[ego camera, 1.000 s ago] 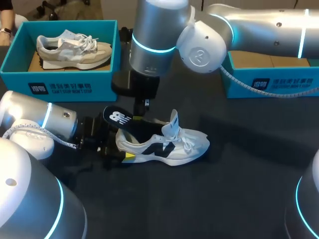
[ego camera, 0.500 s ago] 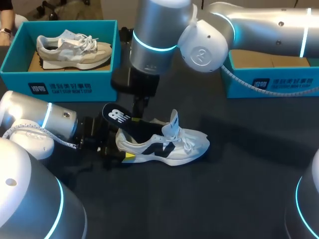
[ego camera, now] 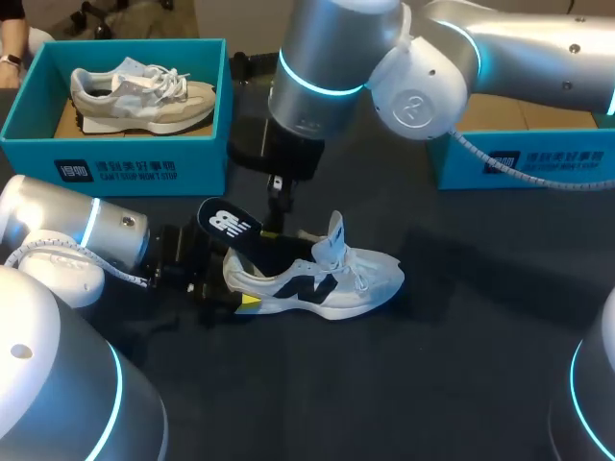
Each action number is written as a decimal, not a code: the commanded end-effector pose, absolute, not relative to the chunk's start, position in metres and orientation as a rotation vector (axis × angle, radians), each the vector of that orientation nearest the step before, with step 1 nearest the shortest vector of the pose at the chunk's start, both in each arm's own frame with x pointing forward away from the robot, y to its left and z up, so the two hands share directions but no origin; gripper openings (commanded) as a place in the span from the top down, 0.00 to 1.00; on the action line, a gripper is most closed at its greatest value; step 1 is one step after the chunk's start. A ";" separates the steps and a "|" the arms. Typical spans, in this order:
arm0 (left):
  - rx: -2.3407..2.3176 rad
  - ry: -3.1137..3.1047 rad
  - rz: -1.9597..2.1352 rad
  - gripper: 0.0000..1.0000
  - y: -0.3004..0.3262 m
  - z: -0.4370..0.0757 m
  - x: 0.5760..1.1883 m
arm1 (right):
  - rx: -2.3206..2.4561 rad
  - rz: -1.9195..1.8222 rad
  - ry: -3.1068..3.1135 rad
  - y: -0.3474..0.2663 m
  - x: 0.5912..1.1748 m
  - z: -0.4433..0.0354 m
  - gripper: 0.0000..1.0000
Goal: Take the shoe out of the shoebox, open the shoe tongue, remove and reinsert the insole, then place the shoe into the shoebox
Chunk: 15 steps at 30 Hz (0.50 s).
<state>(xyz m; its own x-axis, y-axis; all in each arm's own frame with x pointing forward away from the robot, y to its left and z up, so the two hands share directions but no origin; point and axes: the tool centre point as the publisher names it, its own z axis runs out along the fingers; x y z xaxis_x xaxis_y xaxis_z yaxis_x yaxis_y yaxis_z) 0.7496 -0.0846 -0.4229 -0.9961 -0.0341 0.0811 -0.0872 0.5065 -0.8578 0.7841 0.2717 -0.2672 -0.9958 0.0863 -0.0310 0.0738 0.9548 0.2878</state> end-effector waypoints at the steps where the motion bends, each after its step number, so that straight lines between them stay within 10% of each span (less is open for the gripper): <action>1: 0.110 -2.683 1.525 1.00 -0.085 -0.423 0.749 | 0.129 0.453 3.061 0.273 0.782 -0.271 0.00; 9: 0.110 -2.683 1.525 1.00 -0.085 -0.423 0.749 | 0.128 0.468 3.074 0.277 0.781 -0.279 0.02; 15: 0.110 -2.683 1.525 1.00 -0.085 -0.423 0.749 | 0.138 0.487 3.093 0.279 0.782 -0.292 0.36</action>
